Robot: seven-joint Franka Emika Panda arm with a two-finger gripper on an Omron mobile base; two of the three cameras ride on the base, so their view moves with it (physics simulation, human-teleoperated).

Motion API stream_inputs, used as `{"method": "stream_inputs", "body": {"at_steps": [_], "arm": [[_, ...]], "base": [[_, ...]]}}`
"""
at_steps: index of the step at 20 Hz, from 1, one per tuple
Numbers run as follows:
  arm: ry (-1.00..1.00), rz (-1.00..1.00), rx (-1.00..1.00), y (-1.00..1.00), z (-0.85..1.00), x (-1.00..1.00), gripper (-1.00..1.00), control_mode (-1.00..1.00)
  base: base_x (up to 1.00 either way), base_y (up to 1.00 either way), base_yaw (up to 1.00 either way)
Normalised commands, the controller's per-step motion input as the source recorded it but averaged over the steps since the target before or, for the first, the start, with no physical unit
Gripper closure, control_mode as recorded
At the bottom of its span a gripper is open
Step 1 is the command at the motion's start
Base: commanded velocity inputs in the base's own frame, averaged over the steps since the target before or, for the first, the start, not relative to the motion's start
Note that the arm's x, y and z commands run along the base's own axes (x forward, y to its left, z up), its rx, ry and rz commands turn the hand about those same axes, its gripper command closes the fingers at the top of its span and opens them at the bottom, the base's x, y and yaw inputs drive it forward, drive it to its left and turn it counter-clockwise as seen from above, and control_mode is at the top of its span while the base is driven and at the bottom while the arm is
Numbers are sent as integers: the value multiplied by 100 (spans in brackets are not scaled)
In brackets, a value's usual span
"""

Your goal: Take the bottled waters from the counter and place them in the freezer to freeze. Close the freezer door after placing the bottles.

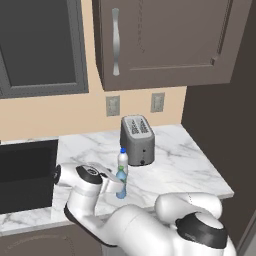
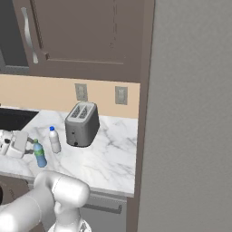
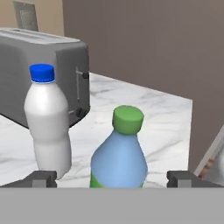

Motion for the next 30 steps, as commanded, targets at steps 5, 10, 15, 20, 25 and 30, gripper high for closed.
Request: {"method": "stream_inputs", "body": {"at_steps": [5,10,15,20,25,30], "arm": [[0,0,0,1,-14,20,-100,-100],[0,0,0,0,-14,9,-100,-100],[0,0,0,0,-8,-8,-100,-100],[0,-2,0,0,-5,-22,-100,-100],[0,-4,0,0,0,-25,-100,-100],[0,-2,0,-3,0,-8,-100,-100]], "base": [[0,0,0],[0,0,0],[0,0,0],[0,0,0],[0,0,0],[0,0,0]]}}
